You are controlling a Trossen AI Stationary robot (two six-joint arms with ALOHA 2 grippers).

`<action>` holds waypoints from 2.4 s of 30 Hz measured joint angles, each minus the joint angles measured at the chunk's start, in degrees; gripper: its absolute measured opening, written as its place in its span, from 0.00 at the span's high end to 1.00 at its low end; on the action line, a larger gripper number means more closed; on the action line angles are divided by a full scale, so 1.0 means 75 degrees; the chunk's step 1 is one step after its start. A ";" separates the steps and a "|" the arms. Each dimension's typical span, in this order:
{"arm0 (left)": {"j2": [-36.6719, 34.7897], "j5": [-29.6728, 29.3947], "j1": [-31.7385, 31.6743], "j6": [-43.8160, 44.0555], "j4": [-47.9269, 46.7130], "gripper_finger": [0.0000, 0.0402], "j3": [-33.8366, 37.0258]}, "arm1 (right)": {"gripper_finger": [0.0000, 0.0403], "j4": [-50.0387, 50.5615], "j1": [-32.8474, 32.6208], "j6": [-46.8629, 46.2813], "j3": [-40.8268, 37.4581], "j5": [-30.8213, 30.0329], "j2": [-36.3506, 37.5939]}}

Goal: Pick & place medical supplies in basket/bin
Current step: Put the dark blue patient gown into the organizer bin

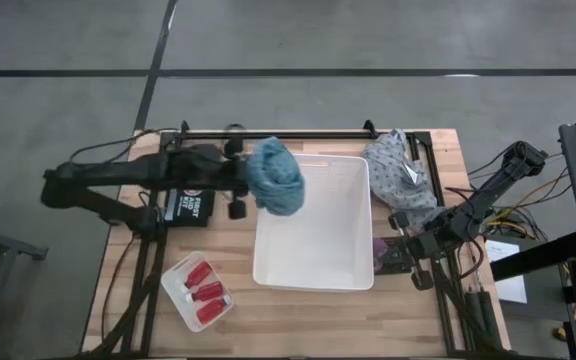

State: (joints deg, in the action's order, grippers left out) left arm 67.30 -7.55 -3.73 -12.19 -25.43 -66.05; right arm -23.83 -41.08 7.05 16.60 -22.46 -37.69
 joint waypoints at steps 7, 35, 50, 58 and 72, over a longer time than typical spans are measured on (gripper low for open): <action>0.2072 -0.0351 -0.0045 0.0000 -0.1246 0.86 -0.1894 | 0.98 0.0000 0.0000 0.0000 0.0000 -0.0002 0.0002; 0.5197 -0.0710 -0.0197 0.0803 -0.4132 0.84 -0.3622 | 0.98 0.0003 -0.0002 0.0000 0.0003 -0.0002 0.0002; 0.5173 -0.0834 -0.0455 0.1636 -0.5307 0.83 -0.2899 | 0.98 0.0003 0.0000 0.0001 0.0003 -0.0001 0.0002; 0.5159 -0.0854 -0.0523 0.1651 -0.5207 0.82 -0.2899 | 0.98 0.0003 -0.0002 0.0002 0.0003 -0.0002 0.0003; 0.5147 -0.0857 -0.0523 0.1606 -0.4898 0.42 -0.2901 | 0.98 0.0003 0.0000 0.0001 0.0003 -0.0001 0.0001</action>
State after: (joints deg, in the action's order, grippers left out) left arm 105.91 -13.98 -7.66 -0.15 -62.17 -87.81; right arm -23.81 -41.08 7.06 16.62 -22.47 -37.68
